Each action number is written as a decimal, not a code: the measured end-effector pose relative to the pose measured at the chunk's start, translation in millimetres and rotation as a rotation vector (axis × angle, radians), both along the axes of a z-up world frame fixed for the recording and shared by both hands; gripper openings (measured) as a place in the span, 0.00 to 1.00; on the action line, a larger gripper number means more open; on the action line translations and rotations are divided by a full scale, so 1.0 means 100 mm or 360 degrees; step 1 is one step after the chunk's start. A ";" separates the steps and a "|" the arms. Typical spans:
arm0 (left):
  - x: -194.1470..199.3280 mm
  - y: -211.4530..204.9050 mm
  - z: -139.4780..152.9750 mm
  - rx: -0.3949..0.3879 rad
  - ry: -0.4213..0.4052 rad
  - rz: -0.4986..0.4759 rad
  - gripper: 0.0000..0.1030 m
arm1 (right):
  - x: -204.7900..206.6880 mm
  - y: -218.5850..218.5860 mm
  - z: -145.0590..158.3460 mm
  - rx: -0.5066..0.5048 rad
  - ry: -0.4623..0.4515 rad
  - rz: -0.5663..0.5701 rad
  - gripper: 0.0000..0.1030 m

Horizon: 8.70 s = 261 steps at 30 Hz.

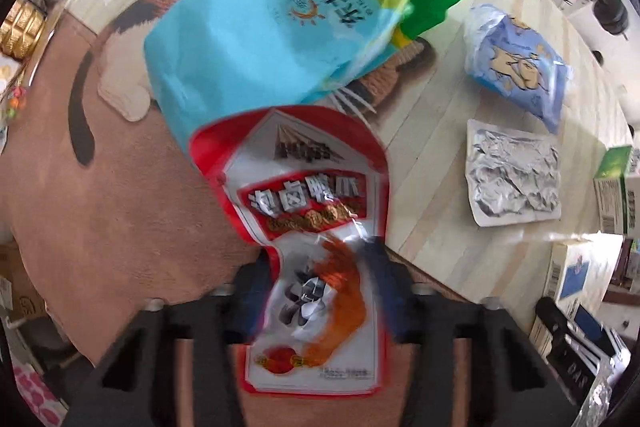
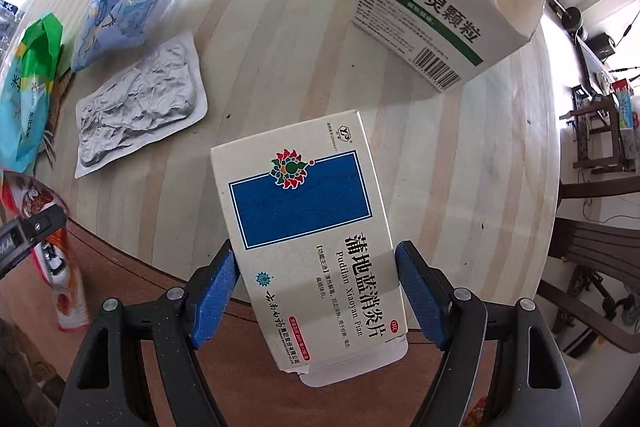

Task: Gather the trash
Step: 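Carry wrapper and medicine box to the white bin and release both, then swing both open tools back from the bin toward the table, then grasp the green-blue rice bag with left tool while right tool grasps blue snack bag, then carry rice bag and blue snack bag to the white bin and release both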

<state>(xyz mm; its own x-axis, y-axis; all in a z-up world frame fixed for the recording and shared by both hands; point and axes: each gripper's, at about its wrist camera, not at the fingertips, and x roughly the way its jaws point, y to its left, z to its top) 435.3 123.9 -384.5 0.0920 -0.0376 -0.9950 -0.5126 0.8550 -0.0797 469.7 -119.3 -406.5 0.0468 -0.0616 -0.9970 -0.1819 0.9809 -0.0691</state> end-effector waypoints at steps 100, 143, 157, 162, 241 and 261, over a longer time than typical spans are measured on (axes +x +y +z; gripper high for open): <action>-6.75 0.58 -3.02 -0.0207 0.0229 0.1338 0.95 | -5.34 2.30 -3.21 0.0071 0.0334 0.1563 1.00; -6.37 -0.16 1.40 0.0494 0.0000 0.1045 0.95 | -5.36 1.63 1.59 0.0562 0.0103 0.1506 0.99; -3.55 0.40 1.83 0.0607 -0.0181 0.0493 1.00 | -2.41 1.44 1.95 0.0637 -0.0047 0.0748 0.99; -2.09 0.49 1.69 0.0679 -0.0176 0.0133 1.00 | -0.99 1.30 1.72 0.0481 -0.0129 0.0464 0.99; -4.23 0.39 2.13 0.0370 -0.0517 0.0414 0.09 | -2.81 1.49 2.15 0.0643 -0.0356 0.0881 0.12; -6.08 0.64 -1.30 -0.0336 -0.0138 0.1133 0.09 | -4.88 2.03 -1.08 0.0237 0.0290 0.1322 0.12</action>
<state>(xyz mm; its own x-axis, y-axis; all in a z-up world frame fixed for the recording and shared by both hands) -172.2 188.1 -514.8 0.2434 -0.1291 -0.9613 -0.9208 0.2808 -0.2709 -18.0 83.4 -514.8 -0.1426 0.0535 -0.9883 -0.8400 0.5215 0.1495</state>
